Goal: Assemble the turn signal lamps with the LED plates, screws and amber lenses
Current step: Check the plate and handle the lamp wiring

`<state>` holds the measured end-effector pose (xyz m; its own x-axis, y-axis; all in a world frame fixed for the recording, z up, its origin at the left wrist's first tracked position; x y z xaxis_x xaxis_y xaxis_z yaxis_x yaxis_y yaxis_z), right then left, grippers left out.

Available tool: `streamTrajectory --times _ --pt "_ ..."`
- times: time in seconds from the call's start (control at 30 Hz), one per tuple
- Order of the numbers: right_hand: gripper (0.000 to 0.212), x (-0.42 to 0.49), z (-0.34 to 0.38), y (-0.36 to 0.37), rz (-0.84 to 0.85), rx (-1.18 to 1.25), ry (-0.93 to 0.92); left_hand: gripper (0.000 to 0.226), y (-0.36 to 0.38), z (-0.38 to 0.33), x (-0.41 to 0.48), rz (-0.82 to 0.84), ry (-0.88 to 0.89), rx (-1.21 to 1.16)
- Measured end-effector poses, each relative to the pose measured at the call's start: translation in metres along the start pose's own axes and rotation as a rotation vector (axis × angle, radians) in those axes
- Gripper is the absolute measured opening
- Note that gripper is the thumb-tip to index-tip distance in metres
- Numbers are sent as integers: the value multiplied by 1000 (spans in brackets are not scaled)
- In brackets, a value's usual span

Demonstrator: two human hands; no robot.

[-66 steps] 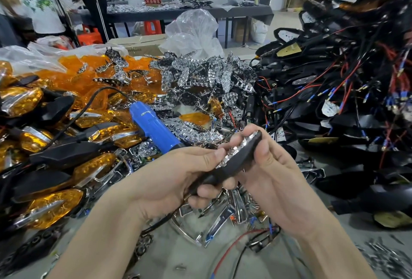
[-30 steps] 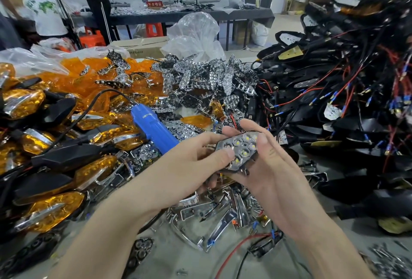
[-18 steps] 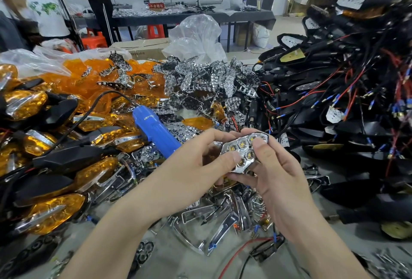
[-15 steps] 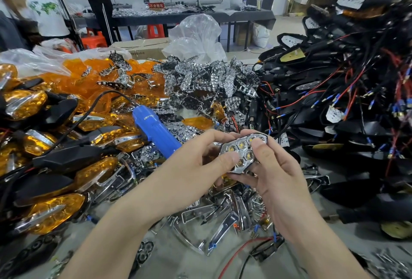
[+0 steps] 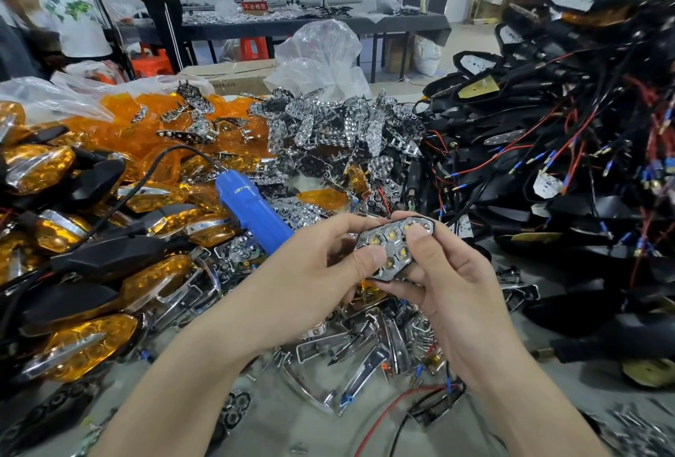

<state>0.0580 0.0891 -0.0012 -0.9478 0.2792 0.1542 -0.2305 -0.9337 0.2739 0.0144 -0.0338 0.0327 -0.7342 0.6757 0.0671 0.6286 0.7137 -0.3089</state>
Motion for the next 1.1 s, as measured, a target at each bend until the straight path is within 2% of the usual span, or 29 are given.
streamTrajectory --times 0.33,0.7,1.1 --pt "35 -2 4 10 56 176 35 21 -4 -1 -2 63 7 -85" --pt "42 -2 3 8 -2 158 60 25 -4 -3 -2 60 16 -98" --pt "38 -3 9 11 53 155 -1 25 -4 -3 -3 88 29 -83"
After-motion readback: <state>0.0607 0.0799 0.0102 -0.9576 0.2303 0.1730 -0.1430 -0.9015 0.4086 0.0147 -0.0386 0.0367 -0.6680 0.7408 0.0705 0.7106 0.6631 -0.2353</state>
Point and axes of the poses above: each hand's wrist, its own x-axis towards the middle knuckle, its own y-axis out of the palm, z = x × y, the point moved 10 cm from there along x, towards the middle knuckle, and after that the axes turned 4 degrees about -x, right-handed, at the moved point
